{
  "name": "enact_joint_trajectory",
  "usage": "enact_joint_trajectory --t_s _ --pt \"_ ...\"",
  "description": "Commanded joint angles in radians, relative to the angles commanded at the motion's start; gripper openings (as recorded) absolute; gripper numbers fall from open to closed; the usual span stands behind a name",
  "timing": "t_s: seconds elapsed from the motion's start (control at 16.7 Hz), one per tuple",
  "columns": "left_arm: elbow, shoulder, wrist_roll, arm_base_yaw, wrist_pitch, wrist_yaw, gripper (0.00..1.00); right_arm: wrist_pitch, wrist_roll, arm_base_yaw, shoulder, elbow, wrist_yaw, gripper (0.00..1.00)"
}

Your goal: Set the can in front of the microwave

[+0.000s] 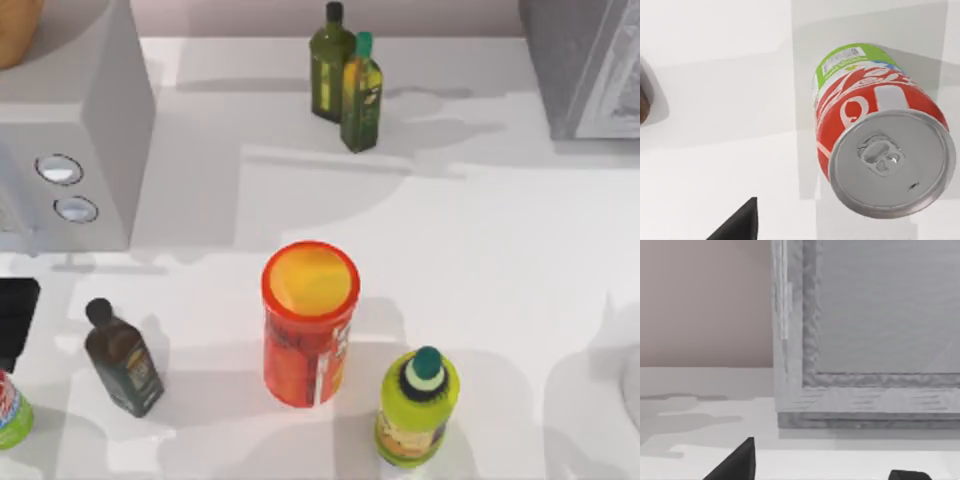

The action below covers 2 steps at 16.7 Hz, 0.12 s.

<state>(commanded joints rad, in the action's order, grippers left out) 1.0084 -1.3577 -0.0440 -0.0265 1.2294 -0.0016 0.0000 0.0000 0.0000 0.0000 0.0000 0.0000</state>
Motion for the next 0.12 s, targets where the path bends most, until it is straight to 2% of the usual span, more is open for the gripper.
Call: enact_joint_trajectory --t_s 0.12 --pt "0.029 0.010 0.001 0.000 0.030 0.001 1.00 0.000 0.000 0.000 0.000 0.000 0.000 1.00"
